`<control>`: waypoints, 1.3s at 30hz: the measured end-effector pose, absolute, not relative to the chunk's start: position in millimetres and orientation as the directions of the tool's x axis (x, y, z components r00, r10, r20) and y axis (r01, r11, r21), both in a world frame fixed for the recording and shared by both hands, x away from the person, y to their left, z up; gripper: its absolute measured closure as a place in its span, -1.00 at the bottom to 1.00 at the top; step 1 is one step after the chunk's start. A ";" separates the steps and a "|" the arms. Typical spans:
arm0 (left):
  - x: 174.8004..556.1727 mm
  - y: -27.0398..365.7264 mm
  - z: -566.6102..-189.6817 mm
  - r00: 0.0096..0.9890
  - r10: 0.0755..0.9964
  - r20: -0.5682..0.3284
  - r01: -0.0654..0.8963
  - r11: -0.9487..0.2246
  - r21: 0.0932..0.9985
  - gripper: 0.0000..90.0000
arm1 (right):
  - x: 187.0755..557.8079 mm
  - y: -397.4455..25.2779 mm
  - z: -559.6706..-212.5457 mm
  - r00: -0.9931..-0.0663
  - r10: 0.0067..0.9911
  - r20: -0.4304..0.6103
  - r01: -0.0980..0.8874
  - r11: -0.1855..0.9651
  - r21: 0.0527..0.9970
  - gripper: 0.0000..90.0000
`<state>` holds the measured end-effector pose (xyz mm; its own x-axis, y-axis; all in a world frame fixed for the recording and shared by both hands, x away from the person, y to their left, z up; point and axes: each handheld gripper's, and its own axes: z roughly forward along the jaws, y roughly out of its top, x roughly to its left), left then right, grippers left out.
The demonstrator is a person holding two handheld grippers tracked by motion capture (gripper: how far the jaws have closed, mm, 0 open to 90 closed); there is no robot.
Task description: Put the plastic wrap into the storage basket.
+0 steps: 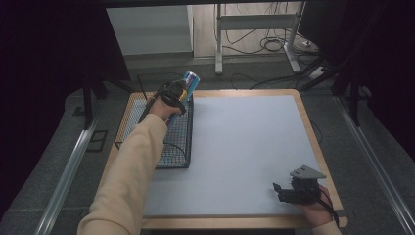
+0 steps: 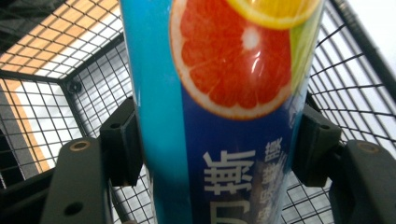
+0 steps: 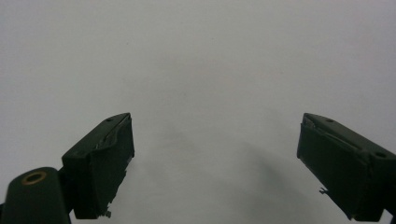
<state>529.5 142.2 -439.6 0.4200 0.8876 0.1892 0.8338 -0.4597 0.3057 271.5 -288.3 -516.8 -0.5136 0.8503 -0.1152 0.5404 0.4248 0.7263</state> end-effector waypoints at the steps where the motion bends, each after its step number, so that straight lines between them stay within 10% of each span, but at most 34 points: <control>1: 529.6 141.6 -439.3 0.422 0.885 0.194 0.832 -0.464 0.305 -0.30 | 271.4 -288.3 -516.6 -0.512 0.851 -0.115 0.540 0.424 0.727 -0.75; 21: 512.1 140.6 -419.1 0.367 0.917 0.160 0.825 -0.400 0.400 -0.83 | 270.2 -287.6 -515.9 -0.516 0.848 -0.119 0.536 0.428 0.728 -0.75; 39: 439.7 136.1 -378.9 0.495 0.869 0.021 0.687 -0.406 0.602 -0.72 | 268.2 -285.0 -515.4 -0.519 0.845 -0.128 0.531 0.436 0.727 -0.75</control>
<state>439.7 136.1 -378.9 0.4946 0.8689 0.0207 0.6875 -0.4057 0.6023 268.2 -285.0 -515.4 -0.5194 0.8449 -0.1280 0.5305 0.4363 0.7268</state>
